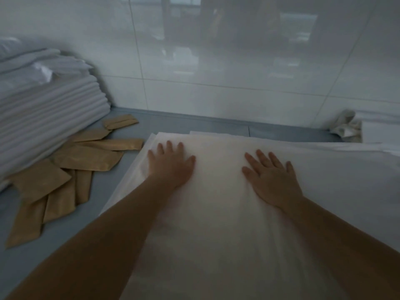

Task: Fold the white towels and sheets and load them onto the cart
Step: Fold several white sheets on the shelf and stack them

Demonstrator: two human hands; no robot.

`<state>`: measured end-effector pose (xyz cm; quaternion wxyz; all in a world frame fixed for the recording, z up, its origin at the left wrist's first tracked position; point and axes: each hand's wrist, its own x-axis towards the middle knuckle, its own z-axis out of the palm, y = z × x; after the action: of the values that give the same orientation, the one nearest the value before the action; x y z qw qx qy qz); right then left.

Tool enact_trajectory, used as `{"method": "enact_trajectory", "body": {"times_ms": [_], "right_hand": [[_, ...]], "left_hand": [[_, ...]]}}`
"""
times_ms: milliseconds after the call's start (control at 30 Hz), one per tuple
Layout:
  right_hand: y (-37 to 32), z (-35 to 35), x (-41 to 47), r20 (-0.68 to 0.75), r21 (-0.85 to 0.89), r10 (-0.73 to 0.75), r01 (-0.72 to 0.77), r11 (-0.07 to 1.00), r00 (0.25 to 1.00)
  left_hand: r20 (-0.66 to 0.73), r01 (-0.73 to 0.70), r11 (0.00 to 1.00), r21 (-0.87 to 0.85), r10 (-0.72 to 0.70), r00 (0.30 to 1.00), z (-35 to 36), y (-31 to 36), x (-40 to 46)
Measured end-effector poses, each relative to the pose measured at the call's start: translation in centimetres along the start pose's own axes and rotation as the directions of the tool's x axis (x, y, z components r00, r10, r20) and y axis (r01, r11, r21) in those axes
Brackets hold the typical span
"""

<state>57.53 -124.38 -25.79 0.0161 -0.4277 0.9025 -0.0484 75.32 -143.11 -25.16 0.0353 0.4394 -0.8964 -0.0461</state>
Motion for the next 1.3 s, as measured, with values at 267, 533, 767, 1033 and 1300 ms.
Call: {"method": "enact_trajectory", "body": {"times_ms": [267, 533, 767, 1033, 1300], "right_hand": [[-0.4, -0.7, -0.4, -0.069, 0.053, -0.013, 0.017, 0.998, 0.997], [6.8, -1.1, -8.3, 0.063, -0.08, -0.035, 0.04, 0.996, 0.997], [12.6, -4.0, -12.8, 0.124, -0.02, 0.375, -0.375, 0.927, 0.919], [1.2, -0.8, -16.6, 0.033, -0.073, -0.1, 0.102, 0.992, 0.994], [19.3, -3.3, -19.3, 0.048, -0.026, 0.474, -0.474, 0.88, 0.879]], "left_hand": [[-0.027, -0.265, 0.964, -0.012, 0.265, 0.964, 2.8, 8.4, -12.7], [-0.015, -0.233, 0.972, 0.013, 0.233, 0.972, 2.4, 8.1, -12.1], [-0.019, -0.249, 0.968, 0.034, 0.25, 0.968, 2.1, 8.5, -12.8], [-0.068, -0.231, 0.973, 0.015, 0.232, 0.97, 1.5, 8.3, -13.5], [0.025, -0.254, 0.965, 0.066, 0.253, 0.967, 1.0, 7.9, -13.1]]}}
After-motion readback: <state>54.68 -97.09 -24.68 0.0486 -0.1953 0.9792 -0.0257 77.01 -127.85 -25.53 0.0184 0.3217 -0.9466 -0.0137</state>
